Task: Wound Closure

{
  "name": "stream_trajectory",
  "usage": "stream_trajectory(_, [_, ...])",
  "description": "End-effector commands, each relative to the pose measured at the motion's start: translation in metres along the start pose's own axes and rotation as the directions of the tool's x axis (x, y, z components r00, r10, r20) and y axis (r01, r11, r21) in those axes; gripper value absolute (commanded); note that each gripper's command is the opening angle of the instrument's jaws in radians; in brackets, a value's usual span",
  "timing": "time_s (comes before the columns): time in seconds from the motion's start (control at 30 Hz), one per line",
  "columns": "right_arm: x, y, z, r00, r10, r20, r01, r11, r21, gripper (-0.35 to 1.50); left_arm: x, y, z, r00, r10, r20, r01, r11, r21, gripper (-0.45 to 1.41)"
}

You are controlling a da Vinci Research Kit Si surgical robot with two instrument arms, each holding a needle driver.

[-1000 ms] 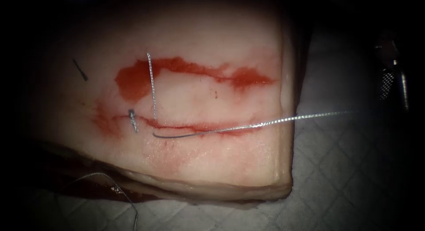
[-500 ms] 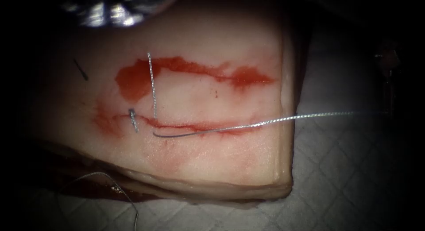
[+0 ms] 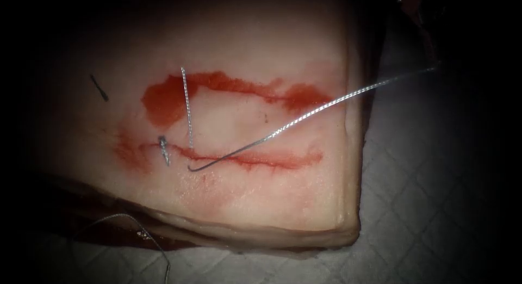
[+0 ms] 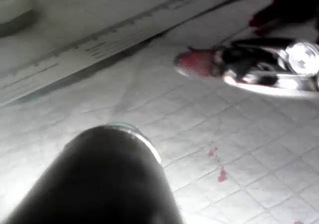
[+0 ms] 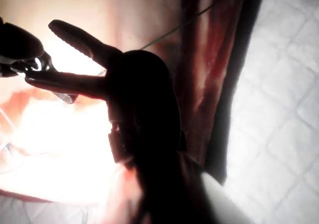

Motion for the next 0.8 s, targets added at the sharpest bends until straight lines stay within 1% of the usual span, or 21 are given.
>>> stream_trajectory(0.03, [0.0028, 0.0019, 0.0015, 0.999, 0.000, -0.036, -0.002, 0.999, -0.039, 0.31, 0.0001, 0.0001, -0.0024, 0.998, -0.011, 0.065, 0.011, 1.000, -0.005, -0.45])
stream_trajectory(0.07, [0.0035, 0.0026, 0.0020, 0.998, -0.001, -0.055, -0.002, 0.999, -0.050, 0.32, 0.0014, -0.0001, -0.0055, 0.988, -0.038, 0.152, 0.040, 0.999, -0.010, -0.45])
stream_trajectory(0.13, [0.0050, 0.0041, 0.0031, 0.996, -0.002, -0.086, -0.003, 0.998, -0.059, 0.32, 0.0035, -0.0006, -0.0098, 0.960, -0.082, 0.269, 0.091, 0.996, -0.020, -0.45])
stream_trajectory(0.17, [0.0060, 0.0050, 0.0039, 0.995, 0.003, -0.104, -0.010, 0.998, -0.064, 0.31, 0.0050, -0.0010, -0.0124, 0.936, -0.119, 0.331, 0.133, 0.991, -0.018, -0.45])
stream_trajectory(0.23, [0.0076, 0.0062, 0.0050, 0.992, 0.018, -0.124, -0.028, 0.996, -0.081, 0.31, 0.0076, -0.0015, -0.0154, 0.904, -0.153, 0.399, 0.163, 0.987, 0.011, -0.45])
stream_trajectory(0.27, [0.0087, 0.0069, 0.0057, 0.990, 0.027, -0.138, -0.041, 0.995, -0.096, 0.31, 0.0090, -0.0018, -0.0164, 0.887, -0.156, 0.434, 0.162, 0.987, 0.024, -0.45])
stream_trajectory(0.3, [0.0095, 0.0074, 0.0062, 0.988, 0.038, -0.148, -0.054, 0.993, -0.106, 0.36, 0.0109, -0.0022, -0.0172, 0.861, -0.171, 0.480, 0.167, 0.985, 0.052, -0.45])
stream_trajectory(0.37, [0.0115, 0.0083, 0.0077, 0.982, 0.063, -0.181, -0.084, 0.990, -0.113, 0.64, 0.0131, -0.0027, -0.0173, 0.817, -0.189, 0.545, 0.167, 0.982, 0.089, -0.45])
stream_trajectory(0.4, [0.0124, 0.0086, 0.0083, 0.978, 0.072, -0.198, -0.096, 0.989, -0.114, 0.66, 0.0146, -0.0028, -0.0169, 0.789, -0.198, 0.582, 0.161, 0.980, 0.116, -0.45])
stream_trajectory(0.43, [0.0137, 0.0089, 0.0092, 0.973, 0.073, -0.217, -0.100, 0.988, -0.119, 0.79, 0.0156, -0.0029, -0.0165, 0.763, -0.195, 0.616, 0.144, 0.981, 0.132, -0.45])
stream_trajectory(0.47, [0.0148, 0.0091, 0.0098, 0.970, 0.074, -0.231, -0.105, 0.987, -0.125, 0.81, 0.0167, -0.0030, -0.0160, 0.730, -0.197, 0.655, 0.126, 0.980, 0.154, -0.45])
stream_trajectory(0.5, [0.0160, 0.0093, 0.0104, 0.968, 0.068, -0.243, -0.102, 0.986, -0.129, 0.83, 0.0182, -0.0031, -0.0155, 0.684, -0.211, 0.698, 0.109, 0.976, 0.188, -0.45])
stream_trajectory(0.57, [0.0185, 0.0093, 0.0117, 0.963, 0.057, -0.264, -0.091, 0.989, -0.119, 0.86, 0.0199, -0.0033, -0.0148, 0.616, -0.225, 0.755, 0.075, 0.971, 0.228, -0.45])
stream_trajectory(0.6, [0.0203, 0.0092, 0.0128, 0.962, 0.050, -0.270, -0.079, 0.992, -0.099, 0.61, 0.0214, -0.0033, -0.0140, 0.564, -0.232, 0.793, 0.020, 0.963, 0.268, -0.45])
stream_trajectory(0.63, [0.0203, 0.0092, 0.0128, 0.962, 0.050, -0.270, -0.079, 0.992, -0.099, 0.61, 0.0214, -0.0033, -0.0140, 0.564, -0.232, 0.793, 0.020, 0.963, 0.268, -0.45])
stream_trajectory(0.67, [0.0217, 0.0087, 0.0147, 0.957, 0.049, -0.287, -0.072, 0.995, -0.070, -0.05, 0.0222, -0.0031, -0.0128, 0.527, -0.222, 0.821, -0.036, 0.959, 0.282, -0.45])
stream_trajectory(0.7, [0.0217, 0.0087, 0.0147, 0.957, 0.049, -0.287, -0.072, 0.995, -0.070, -0.05, 0.0222, -0.0031, -0.0128, 0.527, -0.222, 0.821, -0.036, 0.959, 0.282, -0.45])
stream_trajectory(0.73, [0.0228, 0.0082, 0.0169, 0.954, 0.046, -0.296, -0.063, 0.997, -0.050, -0.35, 0.0225, -0.0029, -0.0117, 0.495, -0.210, 0.843, -0.080, 0.955, 0.286, -0.45])
stream_trajectory(0.77, [0.0228, 0.0082, 0.0169, 0.954, 0.046, -0.296, -0.063, 0.997, -0.050, -0.35, 0.0225, -0.0029, -0.0117, 0.495, -0.210, 0.843, -0.080, 0.955, 0.286, -0.45])
stream_trajectory(0.8, [0.0236, 0.0081, 0.0182, 0.956, 0.038, -0.292, -0.053, 0.998, -0.044, -0.35, 0.0226, -0.0028, -0.0113, 0.478, -0.205, 0.854, -0.097, 0.954, 0.284, -0.45])
